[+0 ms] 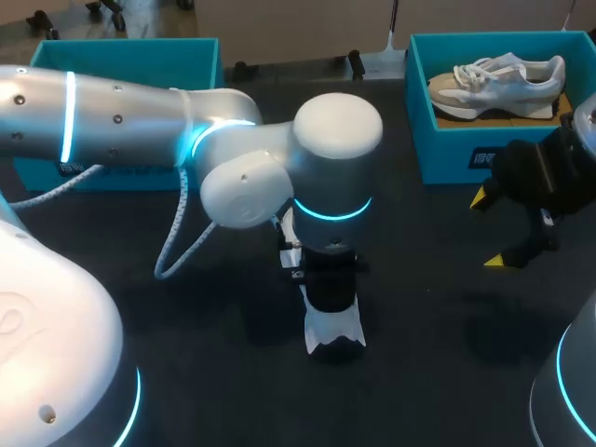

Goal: Take the shoe out of the shoebox, open the shoe tongue, remove and reinsert the insole, then place the shoe into the shoebox

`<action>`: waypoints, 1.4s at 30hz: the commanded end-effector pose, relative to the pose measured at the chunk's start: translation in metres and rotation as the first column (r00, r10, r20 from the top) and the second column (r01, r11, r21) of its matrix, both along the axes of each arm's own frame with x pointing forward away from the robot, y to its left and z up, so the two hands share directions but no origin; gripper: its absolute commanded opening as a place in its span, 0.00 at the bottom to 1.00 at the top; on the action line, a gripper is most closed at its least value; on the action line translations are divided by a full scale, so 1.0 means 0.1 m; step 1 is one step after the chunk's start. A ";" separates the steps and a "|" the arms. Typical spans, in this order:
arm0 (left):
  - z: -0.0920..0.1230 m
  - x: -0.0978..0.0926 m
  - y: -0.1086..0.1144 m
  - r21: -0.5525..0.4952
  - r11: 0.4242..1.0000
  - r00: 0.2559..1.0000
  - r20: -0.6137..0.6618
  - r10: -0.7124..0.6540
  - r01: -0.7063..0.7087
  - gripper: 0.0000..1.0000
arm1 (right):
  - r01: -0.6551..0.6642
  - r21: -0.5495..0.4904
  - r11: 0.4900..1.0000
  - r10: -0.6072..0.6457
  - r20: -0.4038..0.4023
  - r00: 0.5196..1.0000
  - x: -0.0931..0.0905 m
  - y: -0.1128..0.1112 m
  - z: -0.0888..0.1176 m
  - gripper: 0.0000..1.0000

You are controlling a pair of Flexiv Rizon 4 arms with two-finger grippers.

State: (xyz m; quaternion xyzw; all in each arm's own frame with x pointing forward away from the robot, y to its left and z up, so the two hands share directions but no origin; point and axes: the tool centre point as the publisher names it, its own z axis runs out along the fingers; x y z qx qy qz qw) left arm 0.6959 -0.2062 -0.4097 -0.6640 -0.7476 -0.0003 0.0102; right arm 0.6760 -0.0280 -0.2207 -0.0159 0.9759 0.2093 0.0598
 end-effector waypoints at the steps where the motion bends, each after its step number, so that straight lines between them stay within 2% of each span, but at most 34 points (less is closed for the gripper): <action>1: -0.39 -0.07 -0.02 -0.072 0.997 1.000 0.001 0.013 -0.013 0.00 | 0.002 -0.003 1.000 -0.002 0.001 1.000 0.00 0.01 -0.02 1.00; 7: -0.35 -0.08 -0.21 -0.144 0.989 0.999 -0.046 0.023 -0.029 0.00 | 0.002 -0.003 1.000 -0.002 0.001 1.000 0.00 0.01 -0.02 1.00; 13: -0.31 -0.07 -0.29 -0.198 0.979 0.997 -0.061 0.044 -0.055 0.00 | 0.002 -0.003 1.000 -0.002 0.001 1.000 0.00 0.01 -0.02 1.00; 19: -0.05 -0.02 -0.29 -0.270 0.960 0.996 -0.059 0.064 -0.078 0.00 | 0.002 -0.003 1.000 -0.002 0.001 1.000 0.00 0.01 -0.02 1.00; 22: 0.20 0.00 -0.27 -0.306 0.949 0.996 -0.060 0.059 -0.075 0.00 | 0.002 -0.003 1.000 -0.002 0.001 1.000 0.00 0.01 -0.02 1.00; 28: 0.49 0.03 -0.18 -0.273 0.961 0.998 -0.059 0.022 -0.037 0.00 | 0.002 -0.003 1.000 -0.002 0.001 1.000 0.00 0.01 -0.02 1.00; 33: 0.59 0.06 -0.09 -0.216 0.976 0.999 -0.041 -0.006 -0.003 0.00 | 0.002 -0.003 1.000 -0.002 0.001 1.000 0.00 0.01 -0.02 1.00; 40: 0.44 0.10 -0.05 -0.071 0.996 0.996 -0.051 -0.066 0.062 0.00 | 0.002 -0.003 1.000 -0.002 0.001 1.000 0.00 0.01 -0.02 1.00; 42: 0.41 0.09 -0.04 -0.059 0.996 0.996 -0.046 -0.074 0.071 0.00 | 0.002 -0.003 1.000 -0.002 0.001 1.000 0.00 0.01 -0.02 1.00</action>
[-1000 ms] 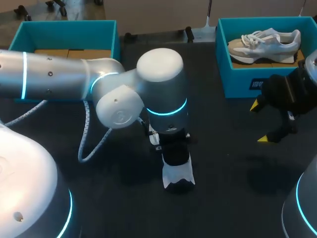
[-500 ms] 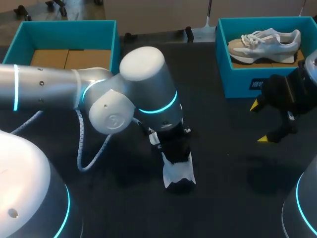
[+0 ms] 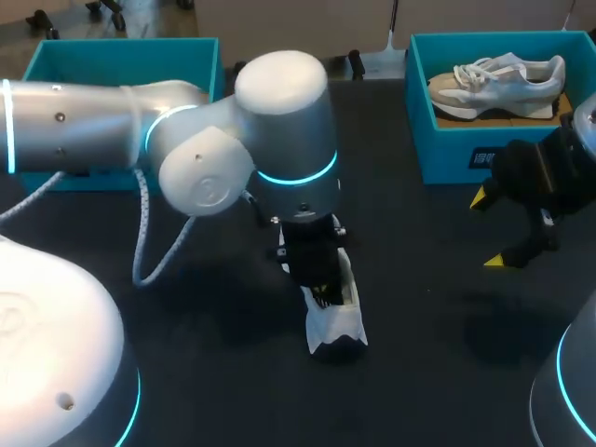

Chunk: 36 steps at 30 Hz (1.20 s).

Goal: Take the shoe out of the shoebox, open the shoe tongue, remove and reinsert the insole, then place the shoe into the shoebox

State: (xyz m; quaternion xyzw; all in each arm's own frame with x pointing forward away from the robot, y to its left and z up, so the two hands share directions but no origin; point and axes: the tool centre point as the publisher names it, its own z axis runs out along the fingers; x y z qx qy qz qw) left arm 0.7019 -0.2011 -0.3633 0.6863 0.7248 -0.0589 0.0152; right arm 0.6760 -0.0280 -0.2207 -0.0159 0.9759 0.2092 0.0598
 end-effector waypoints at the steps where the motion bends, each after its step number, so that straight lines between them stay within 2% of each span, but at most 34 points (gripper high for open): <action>1: -0.08 0.02 -0.09 0.080 0.997 1.000 -0.008 -0.022 0.023 0.00 | 0.002 -0.003 1.000 -0.001 0.001 1.000 0.00 0.01 -0.02 1.00; 9: -0.33 -0.08 -0.06 0.164 0.985 0.998 -0.008 -0.060 0.061 0.00 | 0.002 -0.003 1.000 -0.001 0.001 1.000 0.00 0.01 -0.02 1.00; 20: -0.58 -0.15 -0.02 0.167 0.984 0.997 0.027 -0.070 0.065 0.00 | 0.002 -0.003 1.000 -0.001 0.001 1.000 0.00 0.01 -0.02 1.00; 30: -0.84 -0.15 -0.02 0.045 0.999 0.997 0.081 -0.004 0.000 0.00 | 0.002 -0.003 1.000 -0.001 0.001 1.000 0.00 0.01 -0.02 1.00; 36: -0.93 -0.11 -0.15 -0.039 0.998 0.997 0.052 0.049 -0.047 0.00 | 0.002 -0.003 1.000 -0.001 0.001 1.000 0.00 0.01 -0.02 1.00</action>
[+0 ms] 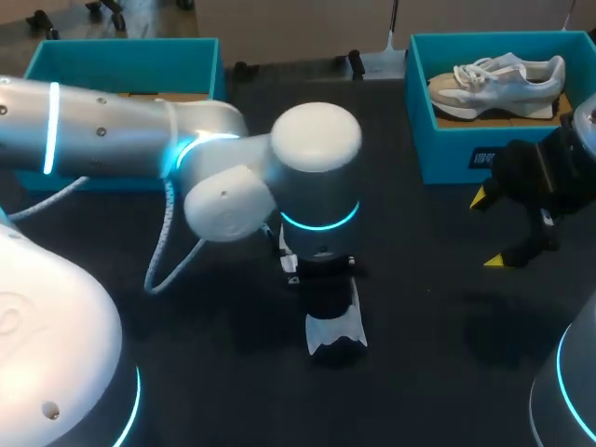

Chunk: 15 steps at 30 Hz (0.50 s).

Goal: Take the shoe out of the shoebox, open the shoe tongue, remove and reinsert the insole, then place the shoe into the shoebox

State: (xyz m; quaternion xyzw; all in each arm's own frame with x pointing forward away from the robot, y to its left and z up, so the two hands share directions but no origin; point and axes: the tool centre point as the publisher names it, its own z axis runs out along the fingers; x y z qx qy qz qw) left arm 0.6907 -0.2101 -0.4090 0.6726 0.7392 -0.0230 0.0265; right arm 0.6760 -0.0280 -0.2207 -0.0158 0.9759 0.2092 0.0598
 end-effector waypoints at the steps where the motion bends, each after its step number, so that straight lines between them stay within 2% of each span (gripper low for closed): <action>1: -0.47 0.00 -0.09 -0.088 0.996 1.000 -0.011 0.006 -0.007 0.00 | 0.001 -0.003 1.000 -0.001 0.001 1.000 0.00 0.01 -0.02 1.00; 11: -0.40 -0.05 -0.38 -0.173 0.985 1.000 -0.022 0.000 -0.004 0.00 | 0.001 -0.003 1.000 -0.001 0.001 1.000 0.00 0.01 -0.02 1.00; 15: -0.19 -0.08 -0.33 -0.208 0.978 1.000 -0.020 -0.002 -0.002 0.00 | 0.001 -0.003 1.000 -0.001 0.001 1.000 0.00 0.01 -0.02 1.00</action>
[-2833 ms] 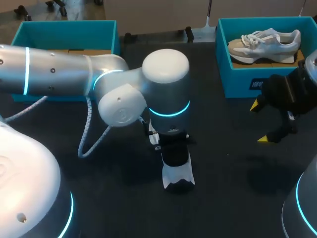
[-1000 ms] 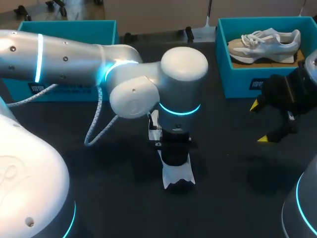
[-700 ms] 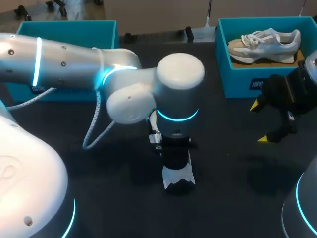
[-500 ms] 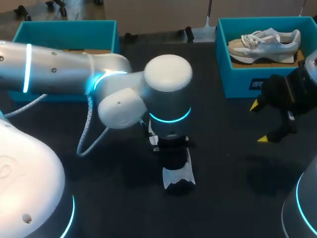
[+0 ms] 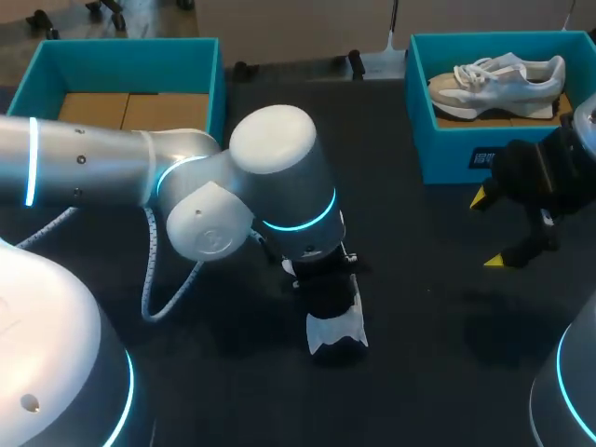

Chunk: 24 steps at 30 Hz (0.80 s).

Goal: Take the shoe out of the shoebox, open the shoe tongue, remove and reinsert the insole, then place the shoe into the shoebox

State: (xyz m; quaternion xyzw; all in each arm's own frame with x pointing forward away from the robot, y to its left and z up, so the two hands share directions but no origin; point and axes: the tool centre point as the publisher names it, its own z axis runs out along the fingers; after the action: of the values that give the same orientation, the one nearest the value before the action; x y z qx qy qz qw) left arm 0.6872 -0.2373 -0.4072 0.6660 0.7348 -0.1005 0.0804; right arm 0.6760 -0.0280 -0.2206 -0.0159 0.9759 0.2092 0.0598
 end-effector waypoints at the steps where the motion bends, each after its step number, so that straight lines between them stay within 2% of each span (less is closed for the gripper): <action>1: -0.12 -0.05 -0.03 -0.034 0.999 1.000 0.005 -0.007 0.007 0.00 | 0.001 -0.003 1.000 -0.001 0.001 1.000 0.00 0.01 -0.02 1.00; 3: -0.07 -0.05 -0.01 -0.037 0.999 1.000 0.004 -0.008 0.008 0.00 | 0.001 -0.003 1.000 -0.001 0.001 1.000 0.00 0.01 -0.02 1.00; 4: 0.11 -0.05 0.05 -0.049 0.999 1.000 0.013 -0.016 0.016 0.00 | 0.001 -0.003 1.000 -0.001 0.001 1.000 0.00 0.01 -0.02 1.00; 6: 0.25 -0.03 0.10 -0.035 0.999 1.000 0.013 -0.028 0.028 0.00 | 0.001 -0.003 1.000 -0.001 0.001 1.000 0.00 0.01 -0.02 1.00; 10: 0.39 -0.01 0.17 0.025 0.997 0.997 -0.012 -0.070 0.071 0.00 | 0.001 -0.003 1.000 -0.001 0.001 1.000 0.00 0.01 -0.02 1.00; 15: 0.41 0.00 0.25 0.052 0.996 0.997 -0.017 -0.076 0.077 0.00 | 0.001 -0.003 1.000 -0.001 0.001 1.000 0.00 0.01 -0.02 1.00; 24: 0.27 -0.04 0.32 0.138 0.983 0.990 -0.081 -0.114 0.125 0.00 | 0.001 -0.003 1.000 -0.001 0.001 1.000 0.00 0.01 -0.02 1.00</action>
State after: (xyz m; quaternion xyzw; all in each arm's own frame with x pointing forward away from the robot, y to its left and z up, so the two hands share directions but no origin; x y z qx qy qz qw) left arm 0.6805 -0.1997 -0.3760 0.7048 0.7049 -0.0789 0.0145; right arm 0.6760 -0.0280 -0.2207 -0.0158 0.9759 0.2091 0.0598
